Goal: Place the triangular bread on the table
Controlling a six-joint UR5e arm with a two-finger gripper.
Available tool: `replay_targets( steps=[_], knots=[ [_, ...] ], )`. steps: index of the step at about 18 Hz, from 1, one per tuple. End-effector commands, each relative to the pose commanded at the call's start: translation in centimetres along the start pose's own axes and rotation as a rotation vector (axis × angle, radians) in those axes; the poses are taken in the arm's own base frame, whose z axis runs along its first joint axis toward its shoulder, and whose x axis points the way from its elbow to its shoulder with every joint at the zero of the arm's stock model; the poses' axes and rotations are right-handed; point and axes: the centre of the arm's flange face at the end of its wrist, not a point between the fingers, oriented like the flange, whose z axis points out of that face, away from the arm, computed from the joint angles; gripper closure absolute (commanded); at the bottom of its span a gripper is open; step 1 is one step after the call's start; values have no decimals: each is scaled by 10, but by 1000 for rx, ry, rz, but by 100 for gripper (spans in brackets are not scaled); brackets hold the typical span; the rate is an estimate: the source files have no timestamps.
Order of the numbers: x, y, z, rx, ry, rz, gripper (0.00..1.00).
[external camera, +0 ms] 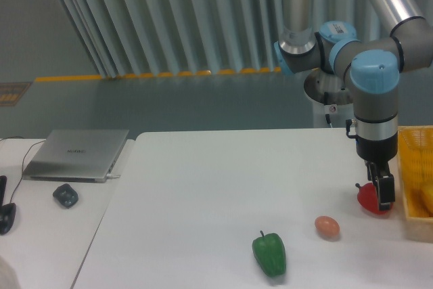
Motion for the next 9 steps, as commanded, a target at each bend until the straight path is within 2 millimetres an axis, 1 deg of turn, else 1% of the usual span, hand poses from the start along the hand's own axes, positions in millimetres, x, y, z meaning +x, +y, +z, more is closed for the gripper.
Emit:
replay_targets(
  steps=[5, 7, 9],
  knots=[
    [1, 1, 1, -9, 4, 2, 0],
    [4, 6, 3, -56, 18, -1, 0],
    [6, 10, 7, -67, 24, -14, 0]
  ],
)
